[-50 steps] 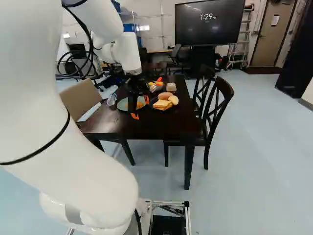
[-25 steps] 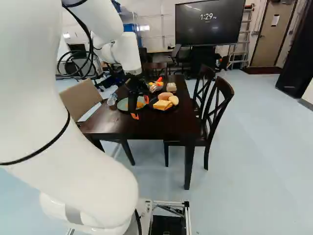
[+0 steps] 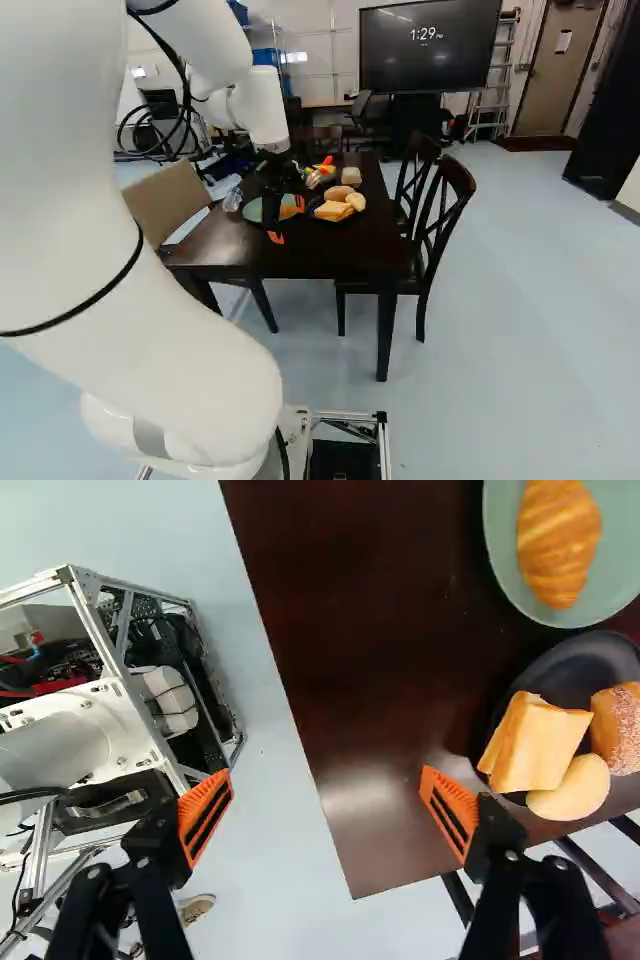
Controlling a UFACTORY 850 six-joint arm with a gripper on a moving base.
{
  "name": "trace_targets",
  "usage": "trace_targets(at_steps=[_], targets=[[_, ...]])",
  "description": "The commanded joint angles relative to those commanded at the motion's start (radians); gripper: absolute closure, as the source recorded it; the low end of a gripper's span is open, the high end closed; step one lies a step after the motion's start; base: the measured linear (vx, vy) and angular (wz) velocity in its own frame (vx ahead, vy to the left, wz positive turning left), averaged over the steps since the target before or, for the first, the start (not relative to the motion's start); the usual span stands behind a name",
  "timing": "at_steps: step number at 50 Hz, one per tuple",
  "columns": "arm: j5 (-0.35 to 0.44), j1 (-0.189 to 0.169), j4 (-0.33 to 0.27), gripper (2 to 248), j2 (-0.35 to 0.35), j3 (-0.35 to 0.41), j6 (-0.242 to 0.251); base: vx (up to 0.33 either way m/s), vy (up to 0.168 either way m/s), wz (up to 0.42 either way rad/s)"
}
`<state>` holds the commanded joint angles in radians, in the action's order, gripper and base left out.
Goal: Move the croissant to the empty plate
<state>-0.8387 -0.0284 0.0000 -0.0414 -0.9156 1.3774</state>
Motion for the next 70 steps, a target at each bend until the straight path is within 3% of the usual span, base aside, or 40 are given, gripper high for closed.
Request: trace_targets(at_steps=[70], targets=[[0.000,0.000,0.000,3,0.000,0.000,0.000,-0.135,-0.004,0.003]])
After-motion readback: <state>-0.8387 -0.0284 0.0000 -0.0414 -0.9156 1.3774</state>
